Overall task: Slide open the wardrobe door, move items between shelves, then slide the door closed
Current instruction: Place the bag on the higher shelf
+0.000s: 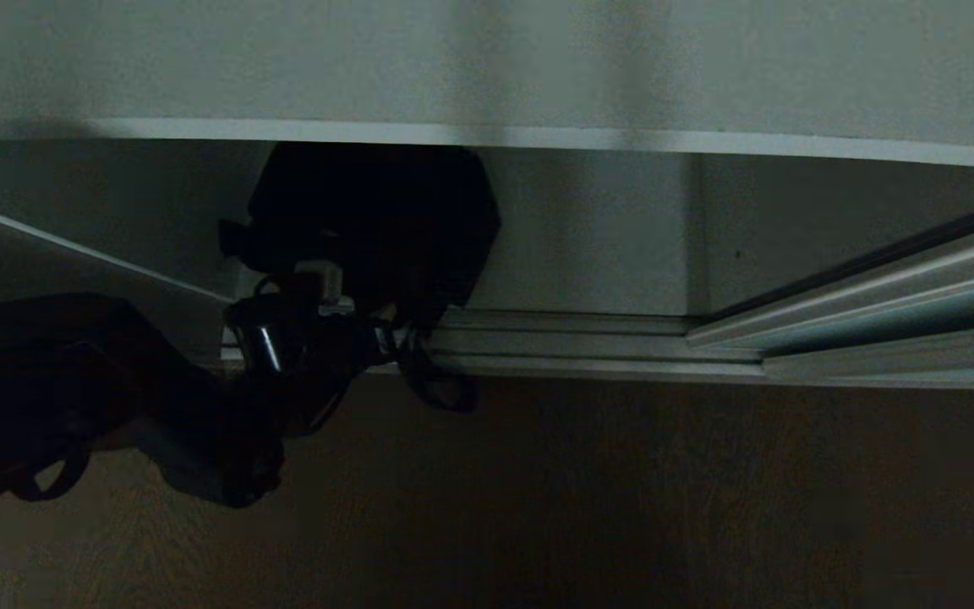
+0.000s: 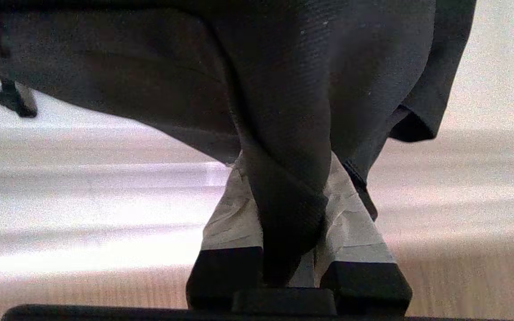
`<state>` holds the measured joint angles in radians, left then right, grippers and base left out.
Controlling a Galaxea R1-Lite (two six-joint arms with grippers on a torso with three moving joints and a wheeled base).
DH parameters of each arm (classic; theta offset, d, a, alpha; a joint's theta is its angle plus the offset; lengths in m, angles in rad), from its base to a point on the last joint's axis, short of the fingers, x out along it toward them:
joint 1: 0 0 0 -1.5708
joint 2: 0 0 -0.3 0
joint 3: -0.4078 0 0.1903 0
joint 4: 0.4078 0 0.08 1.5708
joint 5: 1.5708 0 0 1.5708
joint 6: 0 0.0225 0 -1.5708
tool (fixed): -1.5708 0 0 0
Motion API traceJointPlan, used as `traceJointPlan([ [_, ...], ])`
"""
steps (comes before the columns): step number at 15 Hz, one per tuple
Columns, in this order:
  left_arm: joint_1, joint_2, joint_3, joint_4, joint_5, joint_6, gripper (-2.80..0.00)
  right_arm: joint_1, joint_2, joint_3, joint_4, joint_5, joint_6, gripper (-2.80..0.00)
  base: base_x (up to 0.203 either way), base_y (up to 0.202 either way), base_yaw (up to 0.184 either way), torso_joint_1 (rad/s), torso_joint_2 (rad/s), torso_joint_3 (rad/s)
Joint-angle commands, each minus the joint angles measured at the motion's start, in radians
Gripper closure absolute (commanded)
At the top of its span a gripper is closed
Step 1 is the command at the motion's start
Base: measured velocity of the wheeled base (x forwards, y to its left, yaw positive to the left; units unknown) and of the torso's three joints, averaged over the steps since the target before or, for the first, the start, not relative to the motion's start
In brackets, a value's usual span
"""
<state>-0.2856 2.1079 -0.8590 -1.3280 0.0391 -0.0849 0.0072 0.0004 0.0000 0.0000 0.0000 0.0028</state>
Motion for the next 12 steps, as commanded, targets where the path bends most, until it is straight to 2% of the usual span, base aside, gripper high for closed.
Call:
traceJointPlan([
  [1, -0.033, -0.109, 0.106, -0.037, 0.030, 0.008, 0.00, 0.000, -0.003, 0.000, 0.000, 0.000, 0.000, 0.00, 0.000, 0.000, 0.000, 0.000, 0.00, 0.000],
  [4, -0.056, -0.210, 0.203, -0.045, 0.066, 0.014, 0.00, 0.000, -0.003, 0.000, 0.000, 0.000, 0.000, 0.00, 0.000, 0.000, 0.000, 0.000, 0.00, 0.000],
  [7, -0.071, -0.315, 0.246, -0.037, 0.115, 0.035, 0.00, 0.000, -0.003, 0.000, 0.000, 0.000, 0.000, 0.00, 0.000, 0.000, 0.000, 0.000, 0.00, 0.000],
  [12, -0.120, -0.501, 0.354, 0.066, 0.156, 0.069, 0.00, -0.001, -0.003, 0.000, 0.000, 0.000, 0.001, 0.00, 0.000, 0.000, 0.000, 0.000, 0.00, 0.000],
])
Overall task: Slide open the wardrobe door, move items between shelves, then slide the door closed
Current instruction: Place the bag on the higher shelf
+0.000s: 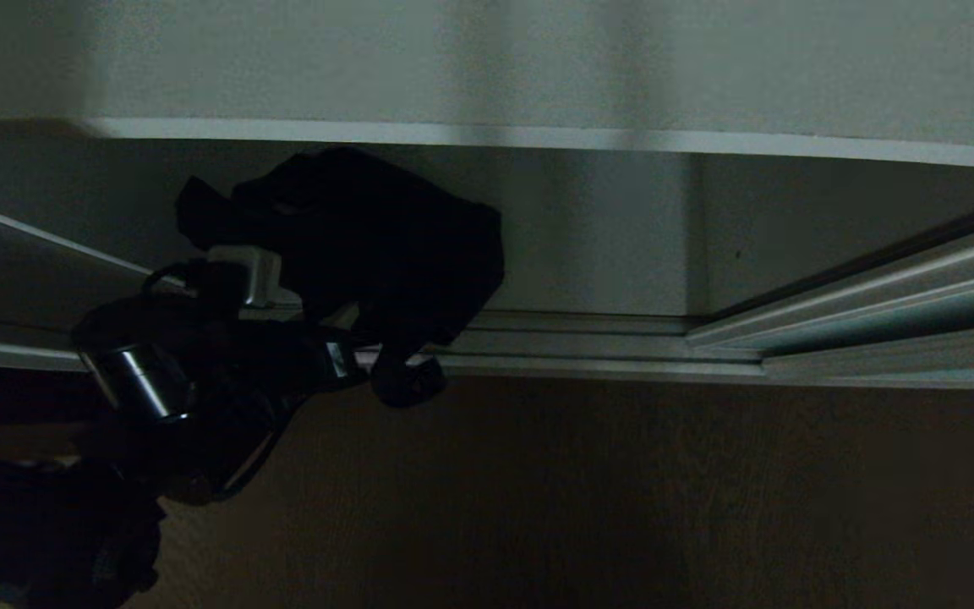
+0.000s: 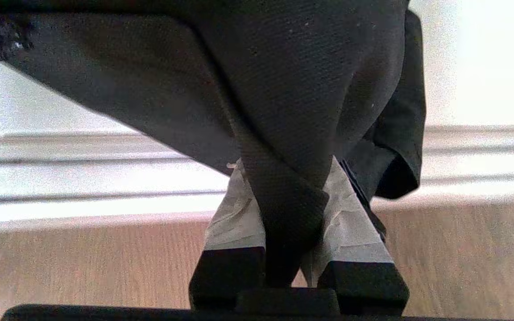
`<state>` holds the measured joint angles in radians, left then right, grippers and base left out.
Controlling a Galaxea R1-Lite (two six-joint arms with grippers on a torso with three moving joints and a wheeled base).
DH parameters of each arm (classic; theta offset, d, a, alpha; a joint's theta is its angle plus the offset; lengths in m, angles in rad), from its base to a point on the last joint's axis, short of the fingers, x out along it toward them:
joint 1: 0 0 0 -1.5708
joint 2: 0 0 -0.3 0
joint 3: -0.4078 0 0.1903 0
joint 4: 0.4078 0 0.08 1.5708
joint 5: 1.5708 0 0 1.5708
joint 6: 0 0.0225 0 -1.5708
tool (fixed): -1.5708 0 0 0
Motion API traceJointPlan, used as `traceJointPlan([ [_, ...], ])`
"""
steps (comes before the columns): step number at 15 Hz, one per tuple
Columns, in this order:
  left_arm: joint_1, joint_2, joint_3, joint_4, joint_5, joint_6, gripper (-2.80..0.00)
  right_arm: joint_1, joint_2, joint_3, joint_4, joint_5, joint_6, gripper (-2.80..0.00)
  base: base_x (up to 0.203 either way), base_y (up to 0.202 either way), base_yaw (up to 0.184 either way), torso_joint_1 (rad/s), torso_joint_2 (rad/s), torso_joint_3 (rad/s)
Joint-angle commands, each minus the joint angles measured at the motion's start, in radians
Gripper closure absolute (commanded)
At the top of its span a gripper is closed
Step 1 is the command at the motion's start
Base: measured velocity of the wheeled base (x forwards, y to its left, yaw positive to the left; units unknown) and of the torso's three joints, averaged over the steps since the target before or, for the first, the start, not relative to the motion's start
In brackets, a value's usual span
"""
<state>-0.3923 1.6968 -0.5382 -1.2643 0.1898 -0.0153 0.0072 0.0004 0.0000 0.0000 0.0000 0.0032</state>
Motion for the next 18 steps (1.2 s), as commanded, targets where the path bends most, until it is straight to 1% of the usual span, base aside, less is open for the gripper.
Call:
traceJointPlan([
  [1, -0.023, -0.146, 0.061, 0.020, 0.015, 0.000, 0.00, -0.001, -0.003, 0.000, 0.000, 0.000, 0.000, 0.00, 0.000, 0.000, 0.000, 0.000, 0.00, 0.000],
  [3, -0.042, -0.204, 0.107, 0.062, 0.033, 0.000, 0.00, 0.000, -0.003, 0.000, 0.000, 0.000, 0.000, 0.00, 0.000, 0.000, 0.000, 0.000, 0.00, 0.000],
  [5, -0.043, -0.240, 0.140, 0.076, 0.034, 0.001, 0.00, 0.000, -0.003, 0.000, 0.000, 0.000, 0.000, 0.00, 0.000, 0.000, 0.000, 0.000, 0.00, 0.000],
  [9, -0.043, -0.418, 0.263, 0.130, 0.034, 0.016, 0.00, 0.000, -0.003, 0.000, 0.000, 0.000, 0.000, 0.00, 0.000, 0.000, 0.000, 0.000, 0.00, 0.000],
  [13, -0.043, -0.526, 0.288, 0.199, 0.034, 0.033, 0.00, 0.000, -0.003, 0.000, 0.000, 0.000, 0.000, 0.00, 0.000, 0.000, 0.000, 0.000, 0.00, 0.000],
  [14, -0.043, -0.561, 0.287, 0.231, 0.033, 0.042, 0.00, 0.000, -0.003, 0.000, 0.000, 0.000, 0.000, 0.00, 0.000, 0.000, 0.000, 0.000, 0.00, 0.000],
  [16, -0.042, -0.664, 0.282, 0.336, 0.030, 0.052, 0.00, 0.000, -0.003, 0.000, 0.000, 0.000, 0.000, 0.00, 0.000, 0.000, 0.000, 0.000, 0.00, 0.000],
  [18, -0.036, -0.721, 0.267, 0.428, 0.027, 0.057, 0.00, 0.000, -0.003, 0.000, 0.000, 0.000, 0.000, 0.00, 0.000, 0.000, 0.000, 0.000, 0.00, 0.000],
])
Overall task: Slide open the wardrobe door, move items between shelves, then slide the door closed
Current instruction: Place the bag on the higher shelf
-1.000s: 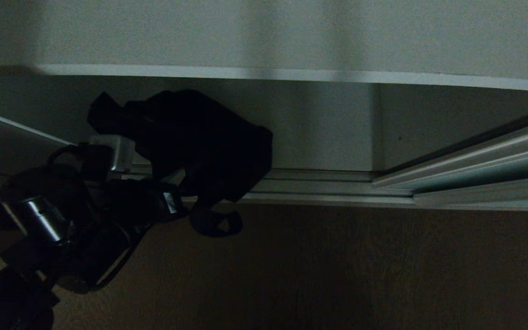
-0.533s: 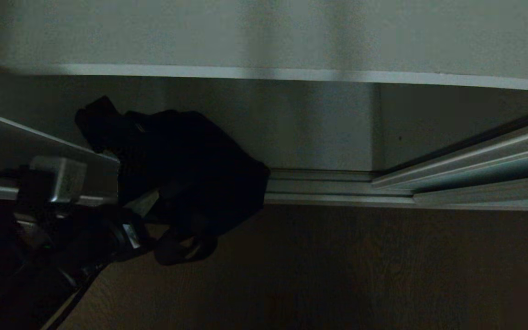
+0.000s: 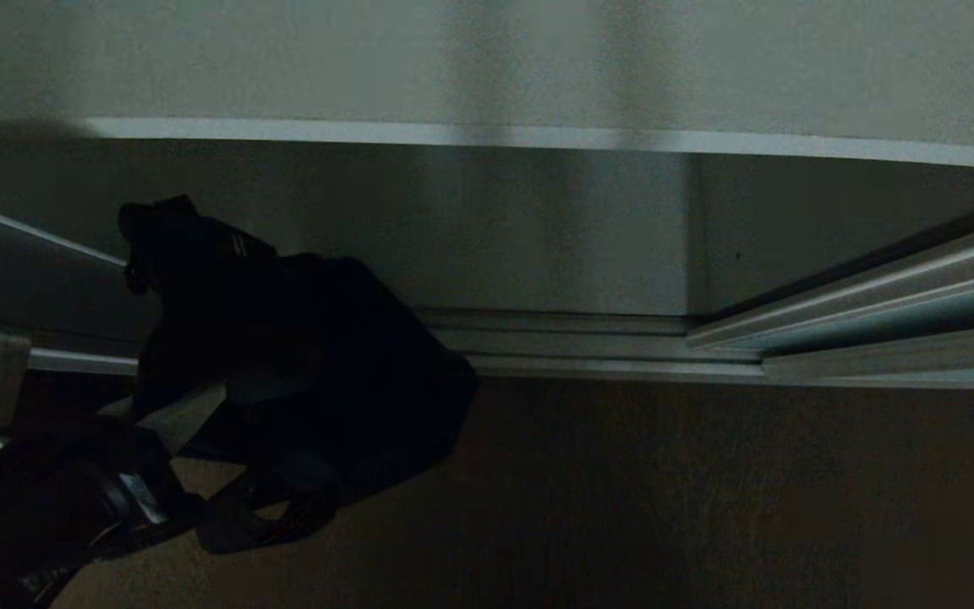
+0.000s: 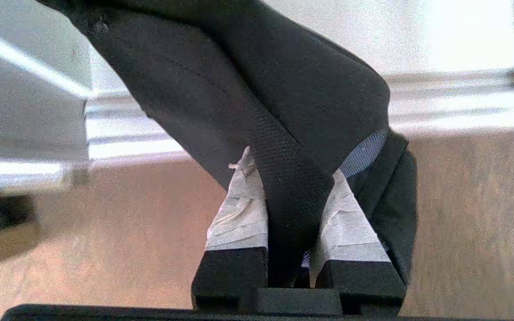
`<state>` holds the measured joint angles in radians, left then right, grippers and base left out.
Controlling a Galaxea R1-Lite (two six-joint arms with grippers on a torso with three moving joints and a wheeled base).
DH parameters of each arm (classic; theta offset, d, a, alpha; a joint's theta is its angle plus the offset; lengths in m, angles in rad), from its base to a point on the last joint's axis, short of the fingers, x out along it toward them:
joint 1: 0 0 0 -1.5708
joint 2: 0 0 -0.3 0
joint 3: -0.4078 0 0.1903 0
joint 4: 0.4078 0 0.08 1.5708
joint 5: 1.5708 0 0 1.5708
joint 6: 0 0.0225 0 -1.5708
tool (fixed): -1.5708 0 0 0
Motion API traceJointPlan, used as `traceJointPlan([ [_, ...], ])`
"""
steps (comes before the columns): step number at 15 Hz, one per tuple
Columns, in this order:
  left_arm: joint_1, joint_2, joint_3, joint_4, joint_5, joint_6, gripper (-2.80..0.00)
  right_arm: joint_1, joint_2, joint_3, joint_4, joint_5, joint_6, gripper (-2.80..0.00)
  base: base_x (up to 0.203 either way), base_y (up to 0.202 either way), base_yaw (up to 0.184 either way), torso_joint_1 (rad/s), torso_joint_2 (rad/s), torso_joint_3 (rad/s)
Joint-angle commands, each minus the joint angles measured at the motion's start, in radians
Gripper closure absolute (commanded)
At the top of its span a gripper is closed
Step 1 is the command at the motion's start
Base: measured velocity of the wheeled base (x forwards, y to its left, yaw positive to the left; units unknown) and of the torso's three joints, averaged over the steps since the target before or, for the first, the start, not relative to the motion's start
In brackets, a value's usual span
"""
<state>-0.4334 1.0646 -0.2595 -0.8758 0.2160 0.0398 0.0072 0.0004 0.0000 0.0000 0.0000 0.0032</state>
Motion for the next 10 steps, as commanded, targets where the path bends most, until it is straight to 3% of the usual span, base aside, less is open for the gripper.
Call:
traceJointPlan([
  [1, 0.016, -0.142, -0.024, 0.089, -0.001, 0.003, 0.00, 0.000, -0.003, 0.000, 0.000, 0.000, 0.000, 0.00, 0.000, 0.000, 0.000, 0.000, 0.00, 0.000],
  [3, 0.082, -0.192, -0.054, 0.173, -0.018, 0.006, 0.00, 0.000, -0.003, 0.000, 0.000, 0.000, 0.000, 0.00, 0.000, 0.000, 0.000, 0.000, 0.00, 0.000],
  [5, 0.111, -0.207, -0.056, 0.181, -0.045, 0.013, 0.00, 0.000, -0.003, 0.000, 0.000, 0.000, 0.000, 0.00, 0.000, 0.000, 0.000, 0.000, 0.00, 0.000],
  [8, 0.244, -0.297, -0.030, 0.200, -0.171, 0.046, 0.00, 0.000, -0.003, 0.000, 0.000, 0.000, 0.001, 0.00, 0.000, 0.000, 0.000, 0.000, 0.00, 0.000],
  [10, 0.272, -0.335, -0.034, 0.238, -0.226, 0.055, 0.00, 0.000, -0.003, 0.000, 0.000, 0.000, 0.000, 0.00, 0.000, 0.000, 0.000, 0.000, 0.00, 0.000],
])
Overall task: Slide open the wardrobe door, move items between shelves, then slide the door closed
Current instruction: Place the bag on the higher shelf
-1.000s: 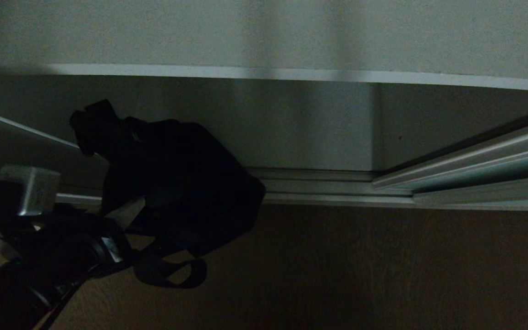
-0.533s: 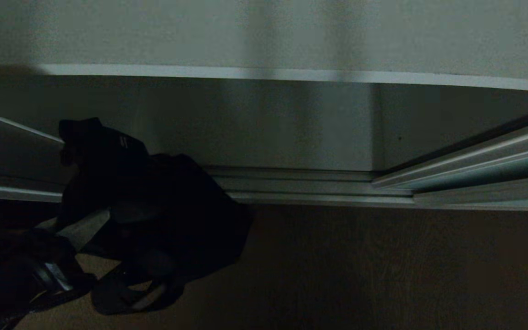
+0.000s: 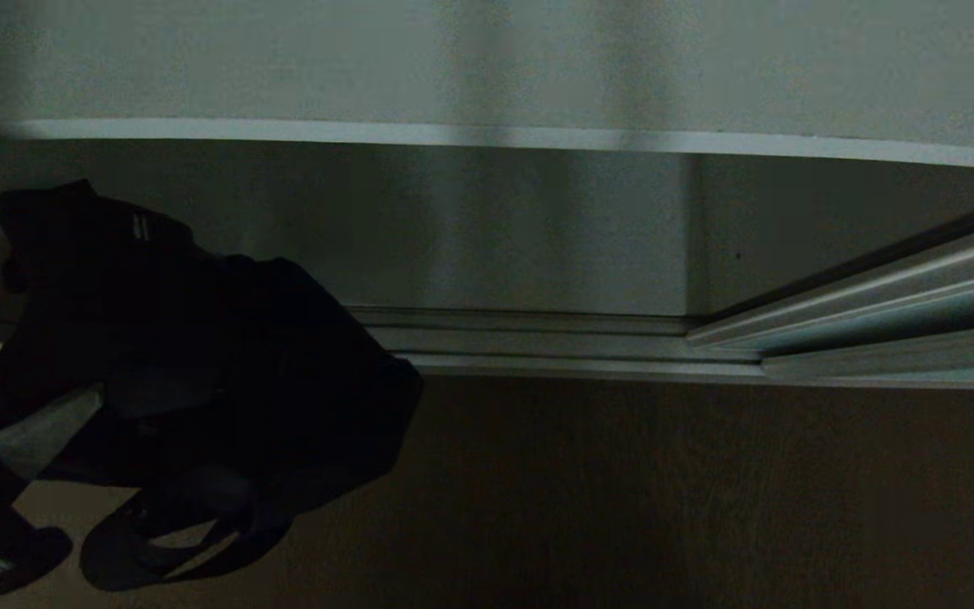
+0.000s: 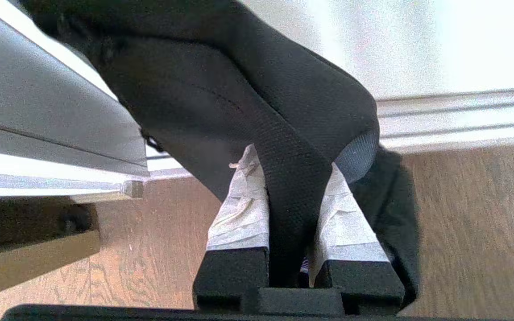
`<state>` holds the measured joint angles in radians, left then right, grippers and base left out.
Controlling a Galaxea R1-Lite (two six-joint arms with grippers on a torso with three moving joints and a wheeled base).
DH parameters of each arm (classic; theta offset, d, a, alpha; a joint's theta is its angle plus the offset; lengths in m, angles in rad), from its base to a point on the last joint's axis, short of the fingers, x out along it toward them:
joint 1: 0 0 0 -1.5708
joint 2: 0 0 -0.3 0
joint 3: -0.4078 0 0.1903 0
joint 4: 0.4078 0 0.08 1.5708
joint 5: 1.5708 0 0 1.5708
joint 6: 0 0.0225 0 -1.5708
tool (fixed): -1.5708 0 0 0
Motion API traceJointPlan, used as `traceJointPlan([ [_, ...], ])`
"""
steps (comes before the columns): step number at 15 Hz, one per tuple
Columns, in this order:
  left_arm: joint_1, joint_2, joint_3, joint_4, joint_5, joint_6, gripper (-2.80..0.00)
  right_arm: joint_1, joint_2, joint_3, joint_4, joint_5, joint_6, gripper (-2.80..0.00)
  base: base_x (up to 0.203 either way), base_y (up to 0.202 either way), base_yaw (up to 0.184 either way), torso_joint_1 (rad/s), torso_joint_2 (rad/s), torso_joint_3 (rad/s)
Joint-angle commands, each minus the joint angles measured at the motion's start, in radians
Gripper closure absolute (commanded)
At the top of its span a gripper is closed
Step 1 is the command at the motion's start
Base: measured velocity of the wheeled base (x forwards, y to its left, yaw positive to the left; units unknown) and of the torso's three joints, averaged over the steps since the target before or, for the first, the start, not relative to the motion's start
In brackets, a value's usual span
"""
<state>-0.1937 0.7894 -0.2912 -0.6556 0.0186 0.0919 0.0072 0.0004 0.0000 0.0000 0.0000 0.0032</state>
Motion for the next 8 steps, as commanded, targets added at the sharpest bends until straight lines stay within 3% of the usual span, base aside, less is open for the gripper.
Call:
traceJointPlan([
  [1, 0.055, -0.101, -0.018, 0.058, -0.058, 0.004, 0.00, 0.000, -0.003, 0.000, 0.000, 0.000, 0.000, 0.00, 0.000, 0.000, 0.000, 0.000, 0.00, 0.000],
  [3, 0.134, -0.140, -0.042, 0.124, -0.123, 0.005, 0.00, 0.000, -0.003, 0.000, 0.000, 0.000, 0.000, 0.00, 0.000, 0.000, 0.000, 0.000, 0.00, 0.000],
  [6, 0.245, -0.168, -0.045, 0.138, -0.218, 0.006, 0.00, 0.000, -0.003, 0.000, 0.000, 0.000, 0.000, 0.00, 0.000, 0.000, 0.000, 0.000, 0.00, 0.000],
  [8, 0.283, -0.208, -0.035, 0.154, -0.250, 0.005, 0.00, 0.000, -0.003, 0.000, 0.000, 0.000, 0.000, 0.00, 0.000, 0.000, 0.000, 0.000, 0.00, 0.000],
])
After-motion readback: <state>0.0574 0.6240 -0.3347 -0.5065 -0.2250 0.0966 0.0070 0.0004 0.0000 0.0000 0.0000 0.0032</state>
